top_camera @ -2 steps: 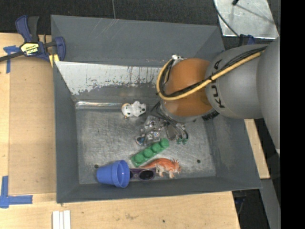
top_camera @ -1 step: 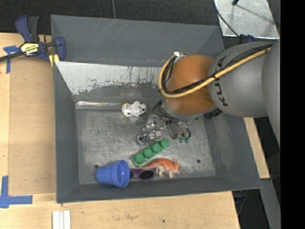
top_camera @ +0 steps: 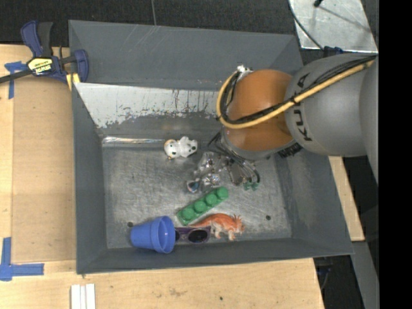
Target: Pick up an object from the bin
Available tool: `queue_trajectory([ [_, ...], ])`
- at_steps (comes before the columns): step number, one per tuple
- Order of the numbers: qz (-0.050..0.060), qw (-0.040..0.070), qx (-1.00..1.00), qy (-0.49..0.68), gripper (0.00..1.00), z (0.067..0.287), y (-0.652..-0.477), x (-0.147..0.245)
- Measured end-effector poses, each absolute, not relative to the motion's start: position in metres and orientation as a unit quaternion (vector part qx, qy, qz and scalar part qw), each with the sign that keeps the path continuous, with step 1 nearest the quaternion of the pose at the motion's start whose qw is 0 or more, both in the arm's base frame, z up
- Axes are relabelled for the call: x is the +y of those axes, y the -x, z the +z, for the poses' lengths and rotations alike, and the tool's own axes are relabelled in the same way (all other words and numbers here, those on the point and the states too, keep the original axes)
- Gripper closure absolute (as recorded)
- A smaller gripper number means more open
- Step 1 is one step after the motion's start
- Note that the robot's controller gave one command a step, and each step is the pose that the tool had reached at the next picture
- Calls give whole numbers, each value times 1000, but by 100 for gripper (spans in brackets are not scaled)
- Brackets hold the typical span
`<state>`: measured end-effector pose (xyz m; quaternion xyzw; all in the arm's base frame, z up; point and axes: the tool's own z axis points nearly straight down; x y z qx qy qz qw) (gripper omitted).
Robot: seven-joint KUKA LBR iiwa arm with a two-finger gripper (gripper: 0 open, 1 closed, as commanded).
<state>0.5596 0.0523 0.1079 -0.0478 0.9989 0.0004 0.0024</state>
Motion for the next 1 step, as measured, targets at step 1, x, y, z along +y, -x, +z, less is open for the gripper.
queue_trajectory([
  [1,0,2,999,48,100,118,-560,52],
])
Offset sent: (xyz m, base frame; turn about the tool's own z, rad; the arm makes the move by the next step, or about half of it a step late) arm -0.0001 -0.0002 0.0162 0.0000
